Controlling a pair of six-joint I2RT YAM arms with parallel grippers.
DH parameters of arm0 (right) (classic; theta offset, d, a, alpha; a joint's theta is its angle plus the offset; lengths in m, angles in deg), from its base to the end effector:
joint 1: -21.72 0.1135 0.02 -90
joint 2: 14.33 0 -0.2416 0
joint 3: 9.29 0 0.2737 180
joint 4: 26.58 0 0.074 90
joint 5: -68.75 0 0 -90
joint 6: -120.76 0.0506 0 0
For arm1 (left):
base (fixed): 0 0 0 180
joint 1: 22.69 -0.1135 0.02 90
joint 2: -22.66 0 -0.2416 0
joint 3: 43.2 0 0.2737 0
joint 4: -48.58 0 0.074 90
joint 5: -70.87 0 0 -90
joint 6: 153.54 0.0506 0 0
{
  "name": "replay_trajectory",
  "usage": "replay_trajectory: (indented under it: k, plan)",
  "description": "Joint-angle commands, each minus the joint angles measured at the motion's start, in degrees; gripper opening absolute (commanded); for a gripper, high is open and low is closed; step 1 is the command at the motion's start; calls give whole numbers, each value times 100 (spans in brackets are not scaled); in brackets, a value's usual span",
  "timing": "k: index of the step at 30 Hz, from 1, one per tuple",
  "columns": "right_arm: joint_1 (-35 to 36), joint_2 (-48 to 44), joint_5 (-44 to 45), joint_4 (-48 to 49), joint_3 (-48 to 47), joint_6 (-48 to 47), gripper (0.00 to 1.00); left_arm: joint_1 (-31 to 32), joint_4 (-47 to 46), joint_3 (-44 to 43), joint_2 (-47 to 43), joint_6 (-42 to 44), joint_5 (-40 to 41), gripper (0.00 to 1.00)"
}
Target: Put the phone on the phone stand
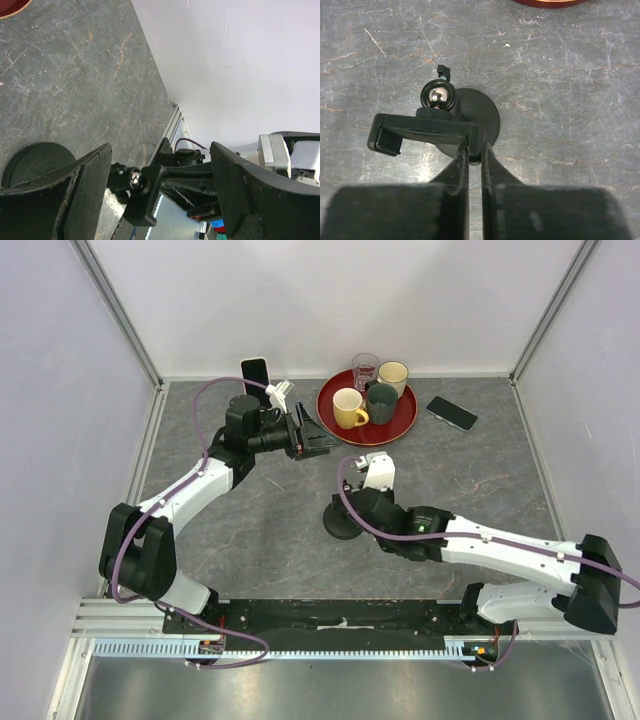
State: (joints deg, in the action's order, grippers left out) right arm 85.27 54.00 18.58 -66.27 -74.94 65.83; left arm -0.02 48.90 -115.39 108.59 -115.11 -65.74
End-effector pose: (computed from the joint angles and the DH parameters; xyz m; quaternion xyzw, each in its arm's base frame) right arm 0.1571 0.2430 0.2492 -0.0783 0.8675 0.0847 0.4838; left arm 0.3311 -0.1782 0.2631 0.0550 0.7618 -0.5897 0.2623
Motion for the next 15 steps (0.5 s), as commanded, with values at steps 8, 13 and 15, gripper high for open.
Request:
replay_trajectory:
  k: [8,13,15]
  plan:
    - [299,488,307,100,-739,546,57,-35,-190,38,-15,-72,-173,85]
    - [307,-135,42,505,-485,-16,91,-35,-216,64,-68,-90,-155,85]
    - [290,-555,129,741,-213,-96,97,-35,-234,64,-76,-107,-155,85]
